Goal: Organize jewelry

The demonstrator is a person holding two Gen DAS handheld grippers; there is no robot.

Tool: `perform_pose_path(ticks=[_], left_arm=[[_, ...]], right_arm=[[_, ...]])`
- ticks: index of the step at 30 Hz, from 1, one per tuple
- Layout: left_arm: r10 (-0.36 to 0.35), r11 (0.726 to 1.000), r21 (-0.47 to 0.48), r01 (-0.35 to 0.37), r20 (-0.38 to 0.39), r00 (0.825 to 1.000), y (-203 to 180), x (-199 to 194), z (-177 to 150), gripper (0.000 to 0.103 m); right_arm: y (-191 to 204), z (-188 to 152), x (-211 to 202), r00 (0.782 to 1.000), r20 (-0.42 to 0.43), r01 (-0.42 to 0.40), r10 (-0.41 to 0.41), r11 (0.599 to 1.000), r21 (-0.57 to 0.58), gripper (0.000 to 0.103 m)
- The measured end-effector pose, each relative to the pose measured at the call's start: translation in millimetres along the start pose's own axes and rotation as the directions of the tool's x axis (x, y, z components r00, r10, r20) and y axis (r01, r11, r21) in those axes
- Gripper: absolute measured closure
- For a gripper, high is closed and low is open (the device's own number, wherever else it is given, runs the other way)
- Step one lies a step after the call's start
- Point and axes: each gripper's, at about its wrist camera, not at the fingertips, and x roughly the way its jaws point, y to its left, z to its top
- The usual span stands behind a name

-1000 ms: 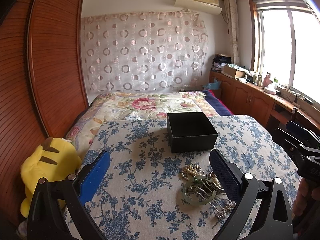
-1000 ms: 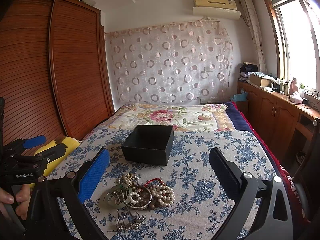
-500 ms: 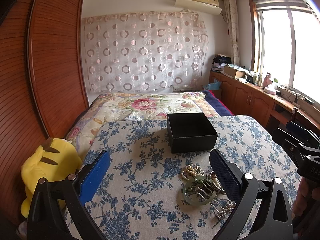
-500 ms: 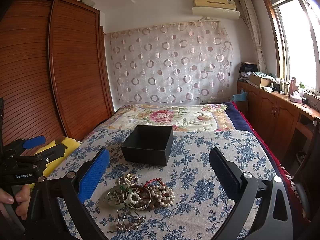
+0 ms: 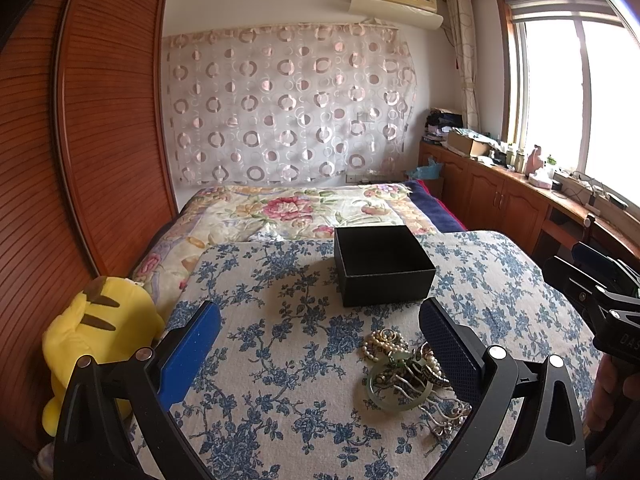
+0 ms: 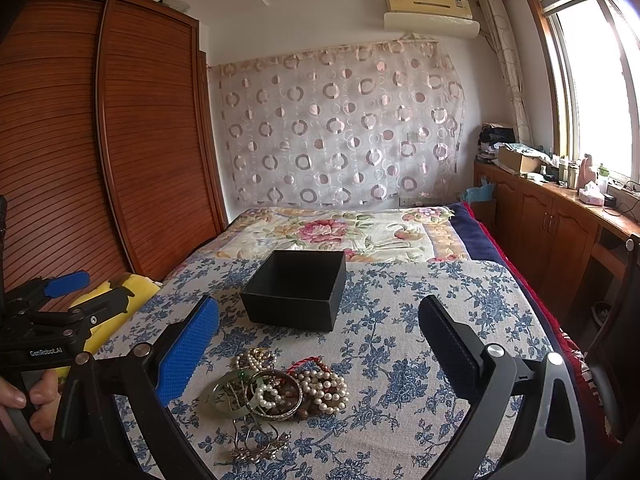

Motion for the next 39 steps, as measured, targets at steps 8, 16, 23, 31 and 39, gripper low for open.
perform_pose_path(ticks=[8, 16, 23, 31, 39], left_arm=[[0.002, 1.000, 0.000, -0.002, 0.001, 1.000, 3.8, -0.8, 2.0, 0.007], [0.002, 1.000, 0.000, -0.002, 0.001, 1.000, 3.4, -0.8, 1.9, 0.007], [0.002, 1.000, -0.002, -0.002, -0.009, 1.000, 3.8, 1.3, 1.1, 0.007], [0.003, 1.000, 0.011, -0.002, -0.050, 0.999, 5.3, 20.9, -15.7, 0.007], [-0.018, 1.000, 0.009, 0.019, -0.090, 0.996, 12.9, 37.8, -28.9, 0.007]], right_arm=[[0.0, -0.4, 0.4, 1.000, 0.002, 0.000, 0.000, 1.000, 0.000, 0.003], [0.2, -0.3, 0.2, 1.000, 0.002, 0.000, 0.000, 1.000, 0.000, 0.003], [-1.0, -3.2, 3.0, 1.000, -0.006, -0.007, 0.007, 1.000, 0.002, 0.003], [2.4, -15.4, 18.4, 0.997, -0.054, -0.059, 0.057, 0.998, -0.027, 0.003], [4.0, -30.7, 42.4, 0.983, -0.155, -0.109, 0.096, 0.991, -0.082, 0.032]])
